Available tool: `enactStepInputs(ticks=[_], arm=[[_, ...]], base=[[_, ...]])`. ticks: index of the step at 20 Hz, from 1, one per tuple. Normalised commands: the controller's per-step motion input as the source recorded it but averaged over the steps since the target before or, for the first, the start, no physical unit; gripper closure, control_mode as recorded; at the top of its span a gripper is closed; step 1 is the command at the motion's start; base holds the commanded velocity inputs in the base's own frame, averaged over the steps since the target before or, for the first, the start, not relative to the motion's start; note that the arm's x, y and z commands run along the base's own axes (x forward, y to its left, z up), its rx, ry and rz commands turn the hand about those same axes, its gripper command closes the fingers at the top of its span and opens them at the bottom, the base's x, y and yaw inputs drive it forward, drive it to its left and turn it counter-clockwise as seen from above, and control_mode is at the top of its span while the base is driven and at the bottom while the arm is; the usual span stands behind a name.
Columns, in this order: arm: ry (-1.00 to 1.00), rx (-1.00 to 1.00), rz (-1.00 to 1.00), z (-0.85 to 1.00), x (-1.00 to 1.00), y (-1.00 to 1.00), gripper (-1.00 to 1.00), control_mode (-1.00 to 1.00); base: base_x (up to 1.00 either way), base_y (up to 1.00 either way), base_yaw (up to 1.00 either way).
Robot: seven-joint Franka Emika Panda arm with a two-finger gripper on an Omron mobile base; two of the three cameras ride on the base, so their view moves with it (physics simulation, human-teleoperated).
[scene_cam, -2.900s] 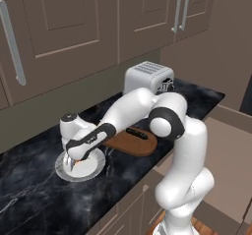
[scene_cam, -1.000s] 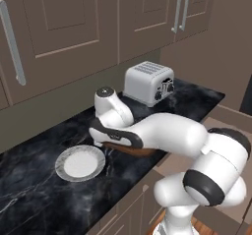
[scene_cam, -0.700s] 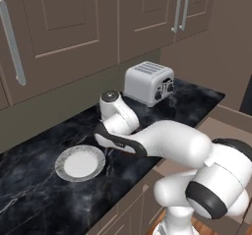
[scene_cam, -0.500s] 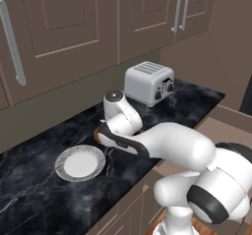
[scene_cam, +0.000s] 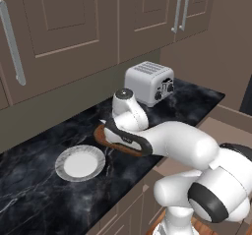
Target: Pick up the knife from the drawer and place it on the cutting board. Then place the meat from the plate to the cutting board.
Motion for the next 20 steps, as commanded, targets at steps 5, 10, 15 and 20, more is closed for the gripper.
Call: enactStepInputs(ticks=[5,10,15,20], arm=[[0.0,0.01,0.0,-0.03,0.24,-0.19,1.0,-1.0],[0.01,0.0,0.0,-0.09,0.2,-0.06,1.0,-1.0],[0.02,0.0,0.0,-0.2,0.11,-0.02,1.0,-1.0],[0.0,0.0,0.0,-0.16,0.07,-0.05,1.0,-1.0]], base=[[0.0,0.0,0.0],[0.0,0.0,0.0],[0.0,0.0,0.0],[0.0,0.0,0.0]])
